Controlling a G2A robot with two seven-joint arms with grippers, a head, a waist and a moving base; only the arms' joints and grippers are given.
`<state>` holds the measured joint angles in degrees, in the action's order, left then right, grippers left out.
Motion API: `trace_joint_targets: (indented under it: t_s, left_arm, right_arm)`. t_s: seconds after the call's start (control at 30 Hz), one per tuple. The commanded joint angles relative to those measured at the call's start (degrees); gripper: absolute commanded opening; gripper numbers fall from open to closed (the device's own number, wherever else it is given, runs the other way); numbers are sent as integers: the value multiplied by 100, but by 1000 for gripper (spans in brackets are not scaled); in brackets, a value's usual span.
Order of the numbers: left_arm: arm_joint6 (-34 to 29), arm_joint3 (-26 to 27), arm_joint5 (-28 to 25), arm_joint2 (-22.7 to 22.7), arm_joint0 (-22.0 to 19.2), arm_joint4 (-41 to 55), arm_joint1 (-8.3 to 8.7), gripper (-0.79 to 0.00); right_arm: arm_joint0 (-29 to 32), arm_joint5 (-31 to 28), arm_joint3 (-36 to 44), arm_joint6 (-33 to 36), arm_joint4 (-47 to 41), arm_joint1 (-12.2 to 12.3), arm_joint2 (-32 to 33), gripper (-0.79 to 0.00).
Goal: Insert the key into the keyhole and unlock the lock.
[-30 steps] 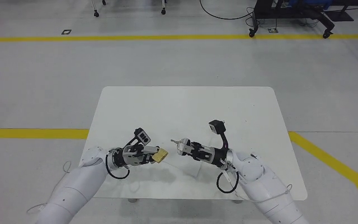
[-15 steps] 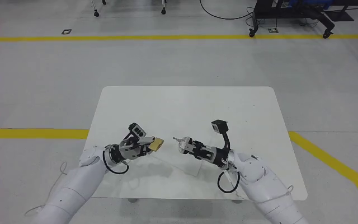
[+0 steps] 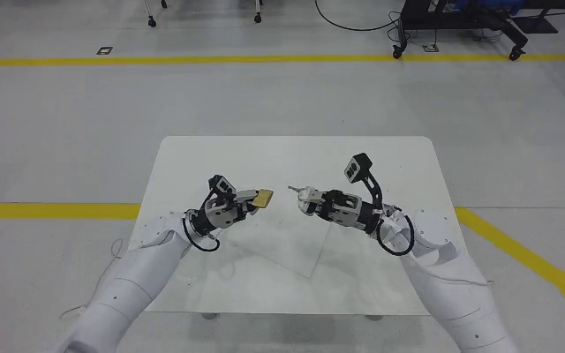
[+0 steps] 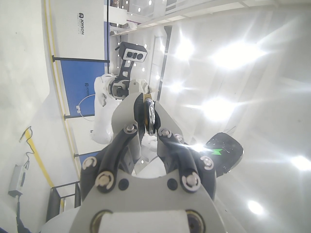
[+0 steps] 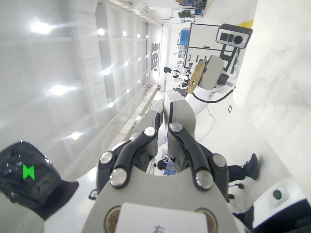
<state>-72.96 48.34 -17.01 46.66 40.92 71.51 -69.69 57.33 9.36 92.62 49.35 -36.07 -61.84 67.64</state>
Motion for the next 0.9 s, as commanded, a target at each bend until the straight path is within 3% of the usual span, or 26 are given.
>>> trace_joint_targets:
  t_s: [0.0,0.13,0.27,0.33,0.77,0.87]
  left_arm:
    - [-53,-177,21,-32,-71,62,-74,-785]
    - [-616,-570,506,-137,-171,389,-251,-785]
    - [-1413,-1179,1405,-219,-281,955,-465,-785]
    - [-1504,-1364,1833,-307,-338,1066,-570,-785]
    - [-1504,-1364,1833,-307,-338,1066,-570,-785]
    - [-1325,-1156,1840,-263,-127,938,-549,-785]
  right_arm:
    - [-67,852,105,-114,-11,9,-7,-785]
    - [-132,1610,415,-529,132,28,37,-785]
    - [49,1581,687,-595,32,29,49,-785]
    - [49,1581,687,-595,32,29,49,-785]
    - [62,1566,694,-619,38,29,48,-785]
    - [178,1744,698,-419,-276,43,145,-785]
